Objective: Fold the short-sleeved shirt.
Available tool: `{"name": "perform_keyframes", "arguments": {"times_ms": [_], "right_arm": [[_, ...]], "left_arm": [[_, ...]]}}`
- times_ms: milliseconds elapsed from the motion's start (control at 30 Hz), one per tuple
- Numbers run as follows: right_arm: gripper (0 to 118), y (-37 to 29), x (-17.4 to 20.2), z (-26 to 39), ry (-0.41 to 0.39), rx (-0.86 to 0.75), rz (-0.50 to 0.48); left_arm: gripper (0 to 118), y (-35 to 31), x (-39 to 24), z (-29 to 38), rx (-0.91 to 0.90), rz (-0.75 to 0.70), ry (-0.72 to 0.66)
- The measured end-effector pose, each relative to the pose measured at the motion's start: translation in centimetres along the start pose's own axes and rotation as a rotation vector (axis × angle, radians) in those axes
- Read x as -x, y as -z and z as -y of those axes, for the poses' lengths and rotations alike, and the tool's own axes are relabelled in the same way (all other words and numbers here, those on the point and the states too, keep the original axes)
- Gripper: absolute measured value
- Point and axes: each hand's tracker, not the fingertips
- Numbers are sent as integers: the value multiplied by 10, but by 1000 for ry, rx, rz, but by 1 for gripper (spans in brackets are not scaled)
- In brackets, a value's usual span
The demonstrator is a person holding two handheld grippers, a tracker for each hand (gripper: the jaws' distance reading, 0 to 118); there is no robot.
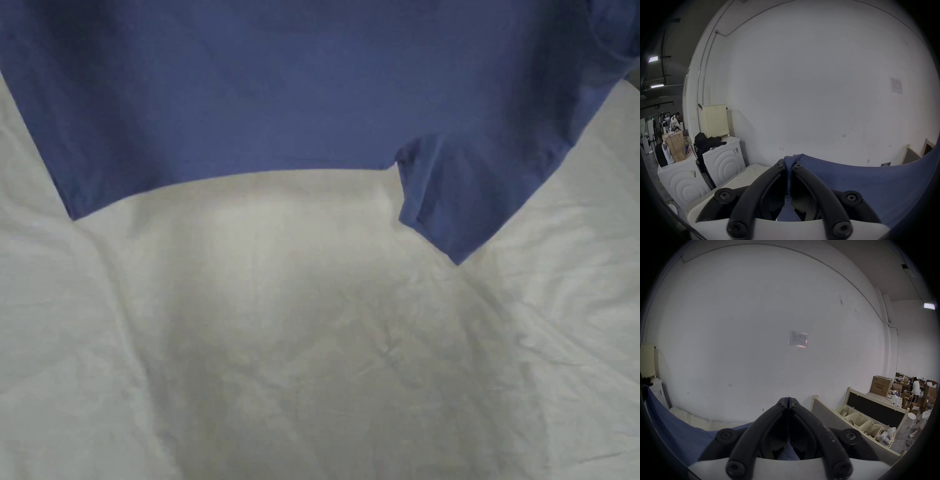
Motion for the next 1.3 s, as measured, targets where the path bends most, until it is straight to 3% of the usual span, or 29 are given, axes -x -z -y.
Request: {"name": "perform_keyframes", "arguments": {"times_ms": [100,233,433,567,700,900,1133,1300], "right_arm": [[3,-2,5,-13,47,-59,-7],[3,-13,5,-11,86,-93,-14],[3,-20,-9,35,110,9,-65],[3,-29,-20,86,68,109,-78],[3,-46,-38,171,79,248,-115],[3,-74,-68,302,15,432,-160],[3,-147,-106,442,-22,608,-177],[3,-202,-136,527,-2,736,-184]], "left_arm": [[6,10,5,-6,-20,18,-88],[6,20,15,2,-32,15,-99],[6,9,22,53,30,49,-49],[6,-5,27,108,137,93,-23],[6,-27,34,181,253,134,-21],[6,-76,48,298,394,190,0],[6,-151,68,421,525,235,51],[6,-203,89,487,597,243,50]]}}
